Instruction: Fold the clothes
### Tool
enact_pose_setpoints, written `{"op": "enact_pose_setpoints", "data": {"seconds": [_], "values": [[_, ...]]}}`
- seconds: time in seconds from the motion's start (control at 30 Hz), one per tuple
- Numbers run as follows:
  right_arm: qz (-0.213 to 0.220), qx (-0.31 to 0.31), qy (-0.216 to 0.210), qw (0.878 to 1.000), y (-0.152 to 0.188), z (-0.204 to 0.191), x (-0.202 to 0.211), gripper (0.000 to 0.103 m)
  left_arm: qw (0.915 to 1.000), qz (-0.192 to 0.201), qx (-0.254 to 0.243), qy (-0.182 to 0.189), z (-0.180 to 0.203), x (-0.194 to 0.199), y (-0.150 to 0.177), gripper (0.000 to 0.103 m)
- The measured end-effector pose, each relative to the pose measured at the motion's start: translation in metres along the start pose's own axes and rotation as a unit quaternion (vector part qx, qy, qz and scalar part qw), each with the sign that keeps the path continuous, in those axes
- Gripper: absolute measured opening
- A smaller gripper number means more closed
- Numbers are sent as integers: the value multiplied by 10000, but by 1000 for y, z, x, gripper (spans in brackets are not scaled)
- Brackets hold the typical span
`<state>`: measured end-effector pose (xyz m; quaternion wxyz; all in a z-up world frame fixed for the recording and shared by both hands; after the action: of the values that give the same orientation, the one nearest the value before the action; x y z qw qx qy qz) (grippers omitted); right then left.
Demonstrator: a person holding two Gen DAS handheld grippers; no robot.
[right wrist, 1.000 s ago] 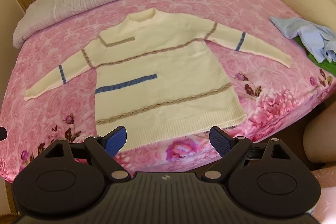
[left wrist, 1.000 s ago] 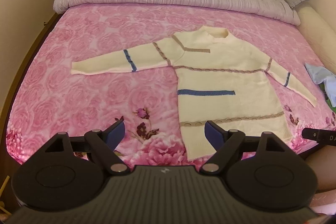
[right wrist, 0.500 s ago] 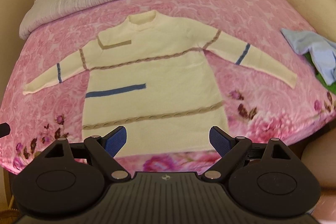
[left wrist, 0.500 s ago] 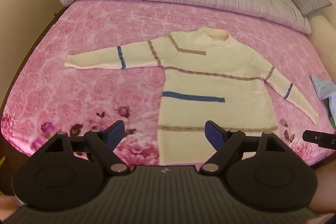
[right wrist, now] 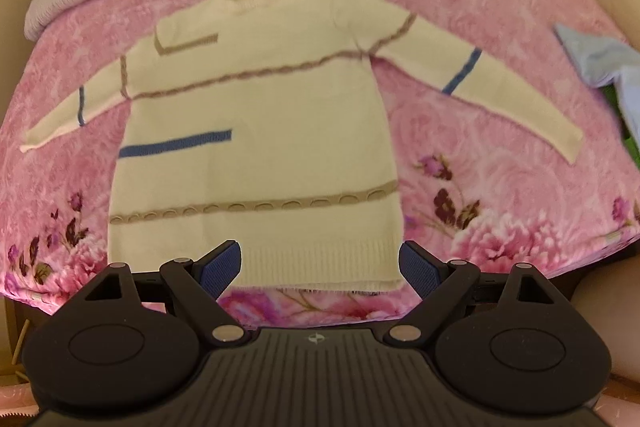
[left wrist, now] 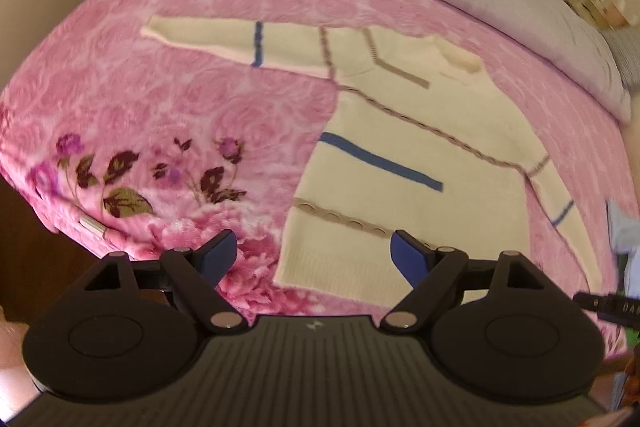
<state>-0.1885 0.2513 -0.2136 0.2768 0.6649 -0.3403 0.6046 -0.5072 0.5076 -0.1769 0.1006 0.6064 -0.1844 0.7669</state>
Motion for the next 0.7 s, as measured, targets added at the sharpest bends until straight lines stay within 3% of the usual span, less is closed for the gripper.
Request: {"op": "enact_pose_setpoints", "data": {"seconds": [0.3, 0.47, 0.7], "values": [[-59, -1080, -519, 9928, -73, -1, -69, 89, 9961, -264, 593, 597, -56, -91, -78, 80], [-104, -1698, -793, 9822, -115, -3, -110, 89, 9904, -394, 1007, 855, -92, -157, -141, 70], [-98, -2471, -906, 9647, -172, -18, -174, 88, 9824, -279, 1527, 1041, -165, -215, -223, 71]]}}
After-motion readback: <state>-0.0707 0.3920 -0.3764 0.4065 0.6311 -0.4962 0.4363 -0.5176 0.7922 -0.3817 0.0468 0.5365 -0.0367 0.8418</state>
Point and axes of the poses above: each gripper's, at about its wrist camera, not at the fingertips, and x roughly against the way its jaws point, z to its right, y to its underside, the point moved 5 cm from there along -x, roughly the way its jaws point, and after that the axes turned 15 degrees about -z, right-handed, at the moved point
